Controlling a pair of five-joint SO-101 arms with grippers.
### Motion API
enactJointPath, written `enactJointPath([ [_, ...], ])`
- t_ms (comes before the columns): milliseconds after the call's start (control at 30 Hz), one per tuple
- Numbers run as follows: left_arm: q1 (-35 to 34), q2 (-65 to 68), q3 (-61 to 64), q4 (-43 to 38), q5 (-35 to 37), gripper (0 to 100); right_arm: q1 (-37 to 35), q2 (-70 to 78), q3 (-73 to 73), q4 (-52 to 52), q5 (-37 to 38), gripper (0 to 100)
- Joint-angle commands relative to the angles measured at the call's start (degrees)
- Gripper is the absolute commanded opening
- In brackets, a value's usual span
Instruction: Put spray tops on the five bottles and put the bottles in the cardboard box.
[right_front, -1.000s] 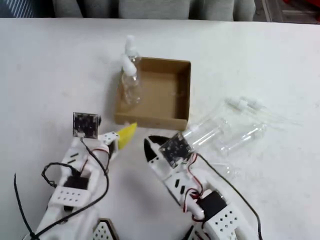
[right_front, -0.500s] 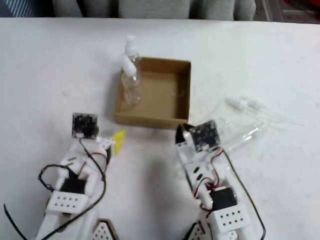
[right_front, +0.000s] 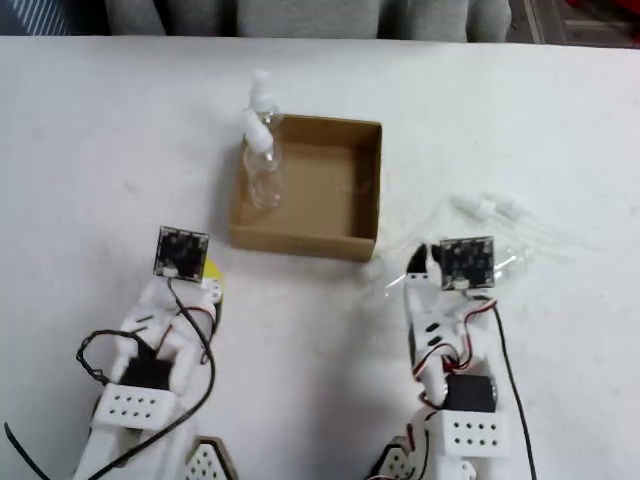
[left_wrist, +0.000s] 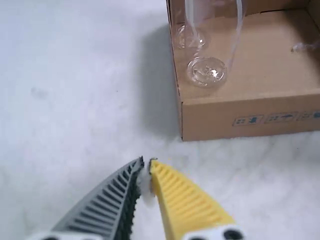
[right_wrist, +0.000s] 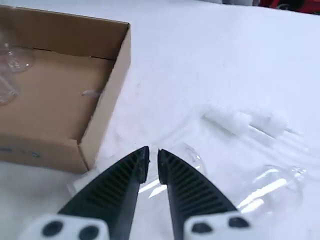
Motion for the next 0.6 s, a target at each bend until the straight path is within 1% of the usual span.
enactJointPath([
  [0, -0.5, -1.4, 0.0, 0.1, -0.6, 2, 2.6, 0.0, -8.7, 10.4, 0.1, 1.5],
  [133, -0.5, -1.4, 0.0, 0.1, -0.7, 2, 3.0, 0.0, -12.0, 15.4, 0.4, 1.5],
  [267, -0.5, -1.4, 0.0, 0.1, -0.7, 2, 5.4, 0.8, -15.1, 18.9, 0.8, 1.5],
  [300, -0.5, -1.4, 0.0, 0.1, -0.7, 2, 5.7, 2.2, -16.4, 20.4, 1.9, 1.5],
  [400, -0.6, -1.4, 0.0, 0.1, -0.7, 2, 6.2, 9.5, -21.3, 25.6, 6.5, 1.5],
  [467, -0.7, -1.4, 0.0, 0.1, -0.7, 2, 7.8, 16.2, -24.6, 28.3, 8.5, 1.5],
  [567, -0.7, -1.4, 0.0, 0.1, -0.7, 2, 12.8, 26.2, -28.7, 30.0, 10.9, 1.5],
])
